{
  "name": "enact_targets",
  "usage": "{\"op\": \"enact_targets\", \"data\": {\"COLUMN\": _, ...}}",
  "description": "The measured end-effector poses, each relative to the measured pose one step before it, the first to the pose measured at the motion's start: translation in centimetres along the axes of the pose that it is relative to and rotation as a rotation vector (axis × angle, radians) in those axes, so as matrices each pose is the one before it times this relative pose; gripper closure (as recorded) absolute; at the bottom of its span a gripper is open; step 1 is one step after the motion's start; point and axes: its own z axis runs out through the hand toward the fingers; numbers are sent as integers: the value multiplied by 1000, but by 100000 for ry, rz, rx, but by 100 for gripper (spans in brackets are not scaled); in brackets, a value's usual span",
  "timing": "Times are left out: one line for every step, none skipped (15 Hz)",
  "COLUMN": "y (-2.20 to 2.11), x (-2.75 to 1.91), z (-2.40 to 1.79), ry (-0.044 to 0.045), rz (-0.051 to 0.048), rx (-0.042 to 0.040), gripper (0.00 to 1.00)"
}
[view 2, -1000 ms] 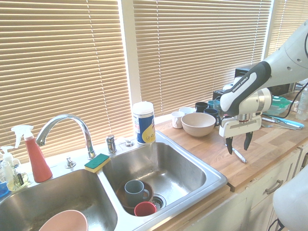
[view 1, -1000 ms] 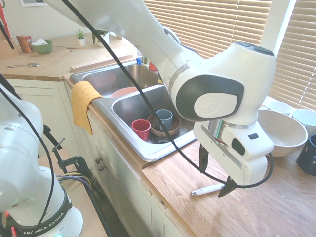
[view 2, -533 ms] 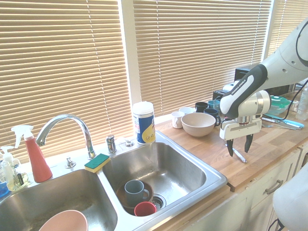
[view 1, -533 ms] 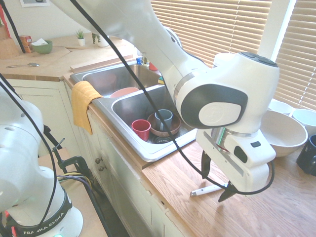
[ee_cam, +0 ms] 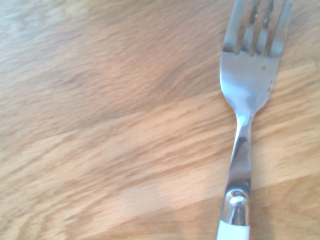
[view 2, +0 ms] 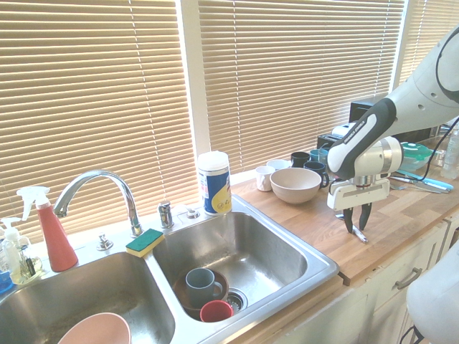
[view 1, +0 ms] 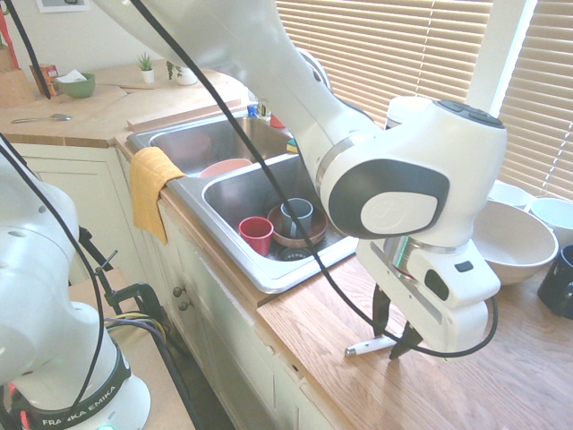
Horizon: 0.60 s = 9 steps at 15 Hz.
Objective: Put the fork into the sink
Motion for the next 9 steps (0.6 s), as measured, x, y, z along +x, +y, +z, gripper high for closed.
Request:
{"op": "enact_targets", "data": {"y": 14, "x": 26, "z": 6, "ry": 46, "rz": -31, "rx": 30, "gripper": 100}}
{"op": "enact_targets", "data": {"y": 0, "x": 7, "z": 5, "ry": 19, "rz": -82, "rx": 10, "gripper": 100}}
{"op": "enact_targets", "data": {"y": 12, "x": 16, "z": 2, "ry": 3, "rz": 8, "rx": 1, "gripper": 100}}
{"op": "enact_targets", "data": {"y": 19, "x": 43, "z": 3, "ry": 3, "rz": 67, "rx": -6, "gripper": 100}}
{"op": "enact_targets", "data": {"y": 4, "x": 73, "z": -10, "ry": 33, "rz": 99, "rx": 20, "gripper": 100}}
{"op": "enact_targets", "data": {"y": -15, "x": 60, "z": -36, "ry": 29, "rz": 127, "rx": 123, "gripper": 100}}
{"op": "enact_targets", "data": {"y": -34, "x": 33, "z": -57, "ry": 7, "rz": 197, "rx": 250, "gripper": 100}}
{"op": "enact_targets", "data": {"y": -138, "x": -36, "z": -69, "ry": -140, "rz": 224, "rx": 512, "gripper": 100}}
{"op": "enact_targets", "data": {"y": -327, "x": -152, "z": -166, "ry": -444, "rz": 117, "rx": 1065, "gripper": 100}}
